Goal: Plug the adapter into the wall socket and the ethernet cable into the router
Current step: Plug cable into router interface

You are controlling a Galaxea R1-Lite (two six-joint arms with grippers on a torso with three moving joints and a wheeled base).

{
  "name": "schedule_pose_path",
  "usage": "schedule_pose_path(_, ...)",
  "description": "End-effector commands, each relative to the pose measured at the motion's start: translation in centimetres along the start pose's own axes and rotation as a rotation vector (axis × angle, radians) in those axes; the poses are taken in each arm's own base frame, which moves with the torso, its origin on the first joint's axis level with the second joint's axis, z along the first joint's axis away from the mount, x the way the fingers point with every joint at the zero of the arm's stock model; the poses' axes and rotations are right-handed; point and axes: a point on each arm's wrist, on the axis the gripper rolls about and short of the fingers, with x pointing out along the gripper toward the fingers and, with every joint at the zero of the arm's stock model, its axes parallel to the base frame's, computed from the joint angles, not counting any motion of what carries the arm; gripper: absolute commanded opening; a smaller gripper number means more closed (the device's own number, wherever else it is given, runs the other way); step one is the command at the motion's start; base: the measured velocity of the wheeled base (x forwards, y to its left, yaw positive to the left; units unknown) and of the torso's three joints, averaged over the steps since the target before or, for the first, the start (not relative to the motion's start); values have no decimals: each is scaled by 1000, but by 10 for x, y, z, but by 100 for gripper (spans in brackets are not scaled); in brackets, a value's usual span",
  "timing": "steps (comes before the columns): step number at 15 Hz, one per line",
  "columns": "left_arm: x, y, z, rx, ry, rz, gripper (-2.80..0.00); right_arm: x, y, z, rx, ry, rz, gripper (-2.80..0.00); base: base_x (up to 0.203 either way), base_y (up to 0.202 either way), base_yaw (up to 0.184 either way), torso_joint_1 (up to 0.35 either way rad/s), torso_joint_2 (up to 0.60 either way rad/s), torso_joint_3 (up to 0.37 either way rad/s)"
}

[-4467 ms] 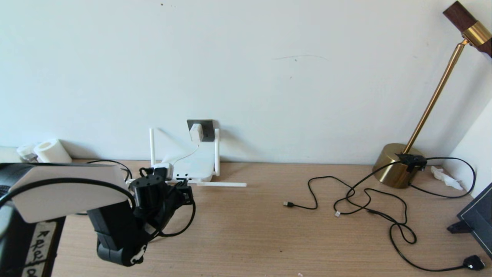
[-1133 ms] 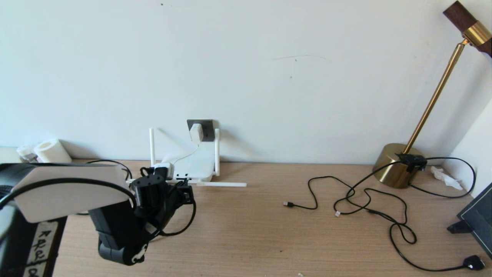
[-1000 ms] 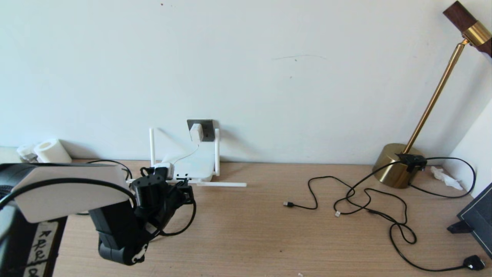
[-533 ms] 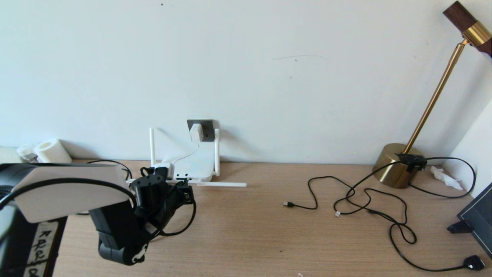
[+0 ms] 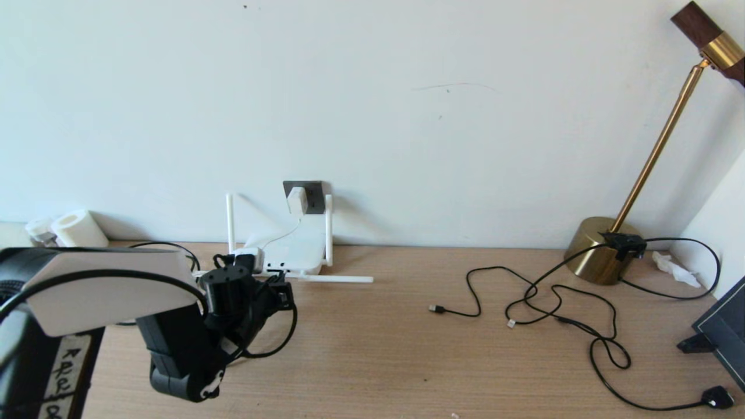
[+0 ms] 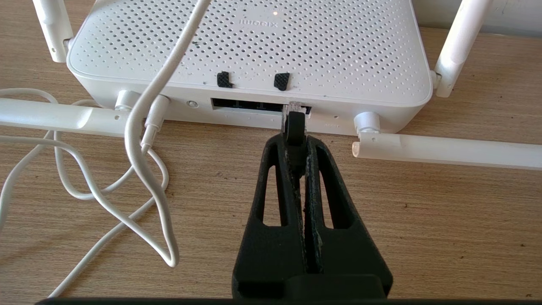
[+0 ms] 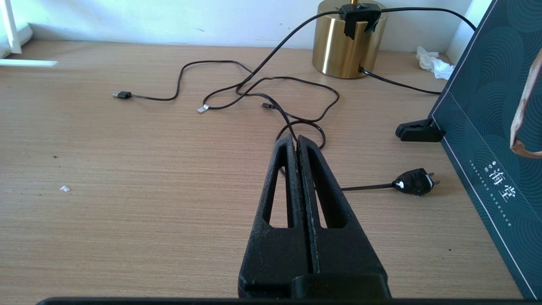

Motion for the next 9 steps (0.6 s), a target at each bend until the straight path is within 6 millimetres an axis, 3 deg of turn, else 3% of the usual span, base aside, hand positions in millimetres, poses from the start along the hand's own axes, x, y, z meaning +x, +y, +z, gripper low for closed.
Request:
schedule_pose_path(1, 0, 0, 0, -2, -7, 1, -280, 0, 0, 0, 0, 1, 0, -280, 0, 0, 0, 0, 0, 0)
schedule_pose_path(9, -2, 0, 1, -2, -7, 3, -280, 0, 0, 0, 0, 0, 0, -280, 0, 0, 0, 0, 0, 0)
